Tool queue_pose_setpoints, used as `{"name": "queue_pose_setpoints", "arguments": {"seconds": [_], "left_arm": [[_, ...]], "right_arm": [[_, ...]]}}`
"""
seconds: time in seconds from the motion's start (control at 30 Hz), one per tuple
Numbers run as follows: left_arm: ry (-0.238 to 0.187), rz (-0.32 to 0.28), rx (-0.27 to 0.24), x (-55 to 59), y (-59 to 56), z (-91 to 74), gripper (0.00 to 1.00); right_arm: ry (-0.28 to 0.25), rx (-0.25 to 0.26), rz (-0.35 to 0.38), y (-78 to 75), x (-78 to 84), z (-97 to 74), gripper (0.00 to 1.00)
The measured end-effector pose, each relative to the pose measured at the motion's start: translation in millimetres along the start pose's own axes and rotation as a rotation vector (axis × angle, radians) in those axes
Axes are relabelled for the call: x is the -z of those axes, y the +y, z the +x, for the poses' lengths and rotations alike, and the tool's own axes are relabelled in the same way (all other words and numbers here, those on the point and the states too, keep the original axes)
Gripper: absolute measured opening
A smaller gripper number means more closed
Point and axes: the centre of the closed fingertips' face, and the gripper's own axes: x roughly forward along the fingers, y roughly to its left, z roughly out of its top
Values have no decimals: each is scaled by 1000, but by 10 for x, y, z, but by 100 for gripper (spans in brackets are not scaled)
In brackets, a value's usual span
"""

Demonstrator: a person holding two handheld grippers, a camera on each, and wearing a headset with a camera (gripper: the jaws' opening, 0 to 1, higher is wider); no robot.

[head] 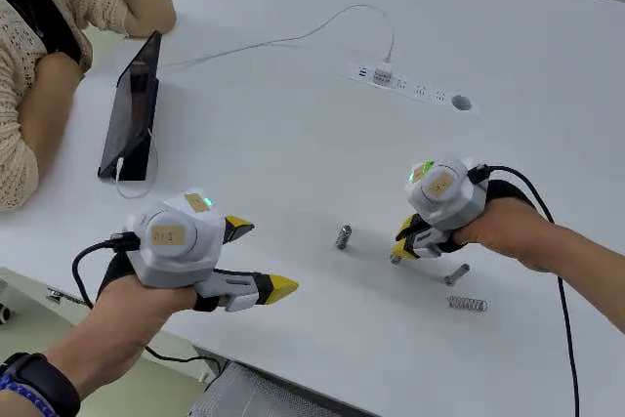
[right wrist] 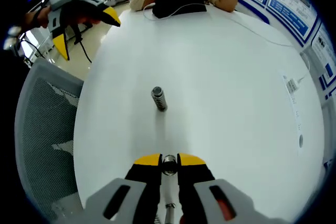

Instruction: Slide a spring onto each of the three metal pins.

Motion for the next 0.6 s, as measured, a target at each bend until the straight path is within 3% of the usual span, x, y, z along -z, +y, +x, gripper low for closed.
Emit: {"name": "queue_pose_setpoints", "arguments": {"seconds": [0.33, 0.6], "left_arm": [[5, 2, 0, 6, -5, -7, 64], [2, 1, 0, -9, -13, -15, 64]], "right_arm": [[10, 0, 5, 4, 53, 86, 13], [3, 13, 2, -11, 55, -1, 24]]}}
